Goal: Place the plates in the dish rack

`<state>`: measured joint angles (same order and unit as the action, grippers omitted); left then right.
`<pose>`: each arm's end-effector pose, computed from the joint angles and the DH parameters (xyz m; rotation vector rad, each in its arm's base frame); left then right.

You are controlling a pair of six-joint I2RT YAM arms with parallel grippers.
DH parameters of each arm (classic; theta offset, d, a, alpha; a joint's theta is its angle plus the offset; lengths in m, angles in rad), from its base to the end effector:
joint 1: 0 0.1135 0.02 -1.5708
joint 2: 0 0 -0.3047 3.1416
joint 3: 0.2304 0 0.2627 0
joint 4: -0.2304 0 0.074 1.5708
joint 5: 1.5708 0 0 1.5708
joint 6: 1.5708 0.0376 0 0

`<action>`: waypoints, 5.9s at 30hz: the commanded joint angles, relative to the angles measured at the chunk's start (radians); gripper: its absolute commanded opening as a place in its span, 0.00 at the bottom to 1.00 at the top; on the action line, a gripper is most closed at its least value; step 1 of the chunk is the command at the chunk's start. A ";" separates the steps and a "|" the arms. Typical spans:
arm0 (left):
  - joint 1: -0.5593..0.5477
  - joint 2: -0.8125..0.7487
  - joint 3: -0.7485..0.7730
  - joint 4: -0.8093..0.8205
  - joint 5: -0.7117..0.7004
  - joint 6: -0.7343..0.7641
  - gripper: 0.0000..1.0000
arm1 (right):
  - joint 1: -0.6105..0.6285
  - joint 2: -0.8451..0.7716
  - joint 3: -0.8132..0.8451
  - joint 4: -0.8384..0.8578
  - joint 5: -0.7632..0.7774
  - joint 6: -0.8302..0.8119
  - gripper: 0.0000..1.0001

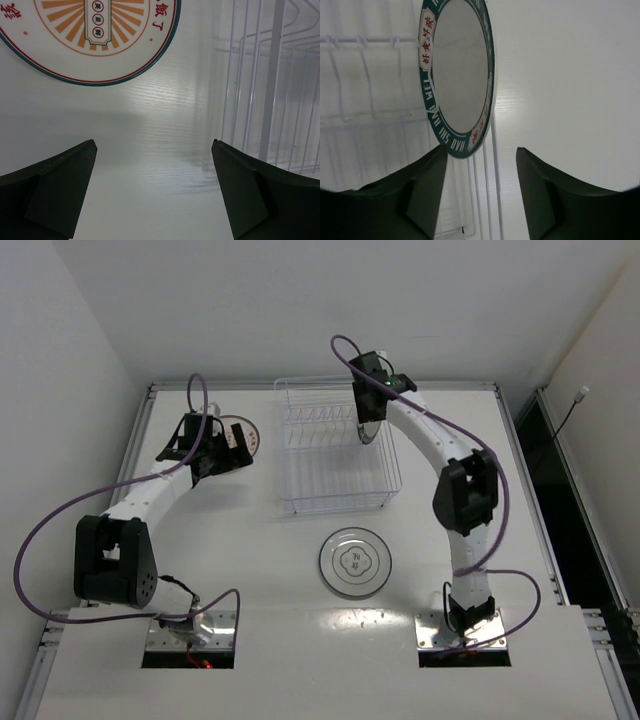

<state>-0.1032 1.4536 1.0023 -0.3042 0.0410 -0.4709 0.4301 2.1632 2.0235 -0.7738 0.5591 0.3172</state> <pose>0.3200 -0.0347 0.2821 -0.4091 2.3138 -0.3335 0.4777 0.1972 0.3063 0.0958 2.3276 -0.3311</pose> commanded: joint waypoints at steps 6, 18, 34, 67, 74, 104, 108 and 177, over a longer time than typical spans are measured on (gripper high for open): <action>-0.001 0.001 0.036 0.002 -0.033 0.015 1.00 | -0.068 -0.714 -0.547 0.017 -0.380 0.095 0.69; -0.001 -0.029 0.027 0.011 -0.035 0.025 1.00 | -0.296 -1.310 -1.638 0.266 -1.088 0.419 0.70; -0.001 -0.029 0.027 0.011 -0.026 0.025 1.00 | -0.324 -1.102 -1.778 0.519 -1.119 0.577 0.58; -0.001 -0.038 0.036 -0.035 -0.099 0.025 1.00 | 0.041 -1.282 -1.139 -0.180 -0.437 0.356 0.00; -0.001 -0.038 0.036 -0.044 -0.118 0.025 1.00 | 0.041 -1.216 -0.695 -0.308 -0.161 0.223 0.00; -0.001 0.001 0.056 -0.062 -0.144 0.025 1.00 | 0.024 0.044 0.221 0.099 0.234 -0.106 0.00; -0.001 0.001 0.056 -0.062 -0.144 0.025 1.00 | 0.024 0.104 0.230 0.110 0.225 -0.115 0.00; 0.476 0.504 0.029 0.507 0.586 -0.416 0.00 | 0.081 -1.062 -0.677 -0.048 -0.326 0.132 0.70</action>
<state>0.3691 2.0377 1.0313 0.2558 0.6174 -0.9489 0.5129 1.1061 1.3392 -0.8482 0.2684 0.4355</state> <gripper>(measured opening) 0.034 0.706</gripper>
